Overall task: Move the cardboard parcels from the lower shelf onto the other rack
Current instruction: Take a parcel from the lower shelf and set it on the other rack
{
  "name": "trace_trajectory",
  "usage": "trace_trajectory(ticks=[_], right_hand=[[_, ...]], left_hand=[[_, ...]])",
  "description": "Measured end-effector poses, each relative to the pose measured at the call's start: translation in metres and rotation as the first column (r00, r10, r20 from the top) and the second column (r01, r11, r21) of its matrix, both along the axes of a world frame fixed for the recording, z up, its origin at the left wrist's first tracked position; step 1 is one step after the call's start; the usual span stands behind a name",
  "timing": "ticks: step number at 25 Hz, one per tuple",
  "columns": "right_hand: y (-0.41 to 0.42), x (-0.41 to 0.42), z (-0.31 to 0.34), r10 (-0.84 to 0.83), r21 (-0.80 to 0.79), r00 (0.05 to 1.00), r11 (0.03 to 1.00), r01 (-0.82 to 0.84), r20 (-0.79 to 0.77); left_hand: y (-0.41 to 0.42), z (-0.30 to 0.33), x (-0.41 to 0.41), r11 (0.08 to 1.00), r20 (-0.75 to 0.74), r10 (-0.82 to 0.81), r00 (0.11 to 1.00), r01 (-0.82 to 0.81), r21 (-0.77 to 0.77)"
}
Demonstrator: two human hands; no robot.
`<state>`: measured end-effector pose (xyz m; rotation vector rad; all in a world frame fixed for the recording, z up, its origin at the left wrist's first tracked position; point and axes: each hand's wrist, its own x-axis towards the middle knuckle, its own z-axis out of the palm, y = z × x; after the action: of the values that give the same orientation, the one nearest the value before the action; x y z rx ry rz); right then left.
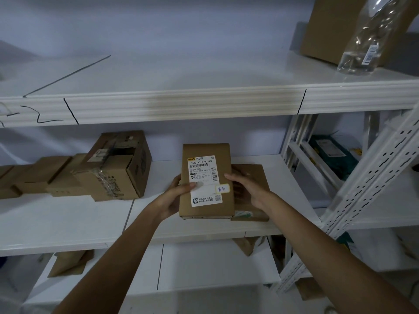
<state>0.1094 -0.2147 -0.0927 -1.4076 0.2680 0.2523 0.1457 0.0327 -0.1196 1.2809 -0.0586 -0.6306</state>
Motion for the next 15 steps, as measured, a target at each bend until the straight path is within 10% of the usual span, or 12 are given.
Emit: trace_trajectory(ticks=[15], right_hand=[[0.001,-0.020,-0.012,0.098,0.015,0.995,0.995,-0.098,-0.002]], left_hand=[[0.013,-0.023,-0.018,0.997,-0.057,0.076,0.996,-0.076,-0.002]])
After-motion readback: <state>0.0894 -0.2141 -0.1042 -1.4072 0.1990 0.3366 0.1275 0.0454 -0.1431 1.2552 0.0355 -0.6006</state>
